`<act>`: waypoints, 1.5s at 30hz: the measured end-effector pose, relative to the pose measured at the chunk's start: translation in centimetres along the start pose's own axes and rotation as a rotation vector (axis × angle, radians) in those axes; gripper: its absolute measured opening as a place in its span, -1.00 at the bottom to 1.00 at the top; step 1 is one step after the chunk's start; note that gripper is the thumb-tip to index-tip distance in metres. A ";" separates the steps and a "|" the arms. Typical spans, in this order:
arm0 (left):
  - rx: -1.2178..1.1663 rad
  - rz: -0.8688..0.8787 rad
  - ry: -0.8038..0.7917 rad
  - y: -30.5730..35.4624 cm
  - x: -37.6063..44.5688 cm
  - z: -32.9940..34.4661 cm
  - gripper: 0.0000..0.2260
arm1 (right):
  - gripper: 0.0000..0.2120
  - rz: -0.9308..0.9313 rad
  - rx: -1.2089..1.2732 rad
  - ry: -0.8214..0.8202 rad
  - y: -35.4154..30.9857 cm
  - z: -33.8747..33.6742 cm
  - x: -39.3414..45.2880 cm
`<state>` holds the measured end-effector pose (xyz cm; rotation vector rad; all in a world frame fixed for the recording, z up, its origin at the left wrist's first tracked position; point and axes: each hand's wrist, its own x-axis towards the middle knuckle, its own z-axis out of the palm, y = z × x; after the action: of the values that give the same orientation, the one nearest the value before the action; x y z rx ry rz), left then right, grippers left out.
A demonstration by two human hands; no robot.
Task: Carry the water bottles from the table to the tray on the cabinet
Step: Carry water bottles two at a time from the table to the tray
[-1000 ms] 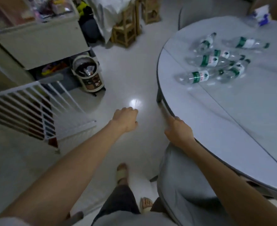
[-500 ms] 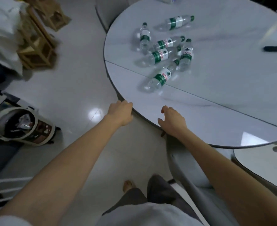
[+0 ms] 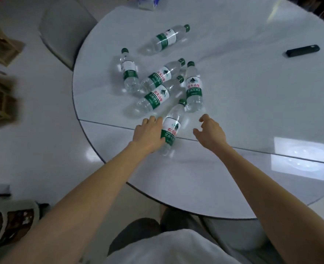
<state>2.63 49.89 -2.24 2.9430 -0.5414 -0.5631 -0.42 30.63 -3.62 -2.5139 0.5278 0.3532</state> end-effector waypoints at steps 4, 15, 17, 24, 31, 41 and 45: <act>-0.107 0.004 -0.030 0.9 4.6 1.3 -0.29 | -0.55 0.033 0.051 0.072 -0.8 -0.7 6.5; -0.192 -0.113 -0.002 1.5 7.6 5.7 -0.08 | -0.43 0.132 0.236 0.136 -2.9 1.1 19.3; -0.263 -0.103 -0.015 1.1 8.0 6.0 -0.12 | -0.37 0.136 0.216 0.115 -3.0 1.2 20.4; -0.475 -0.066 -0.077 0.1 8.5 5.4 -0.13 | -0.37 0.160 0.247 0.110 -1.8 1.8 19.2; -0.709 -0.026 -0.091 -2.0 8.9 3.2 -0.10 | -0.46 0.283 0.506 0.171 1.6 0.3 13.1; -1.017 0.133 -0.220 -0.8 5.3 1.3 -0.21 | -0.67 0.415 0.981 0.260 1.8 -0.4 -4.4; -1.089 0.203 -0.349 1.1 2.2 1.4 -0.28 | -0.60 0.508 1.062 0.456 1.0 1.2 -12.5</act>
<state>3.67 48.04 -4.16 1.7570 -0.3685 -0.9577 -12.14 34.15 -0.67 -1.3870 1.1609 -0.2912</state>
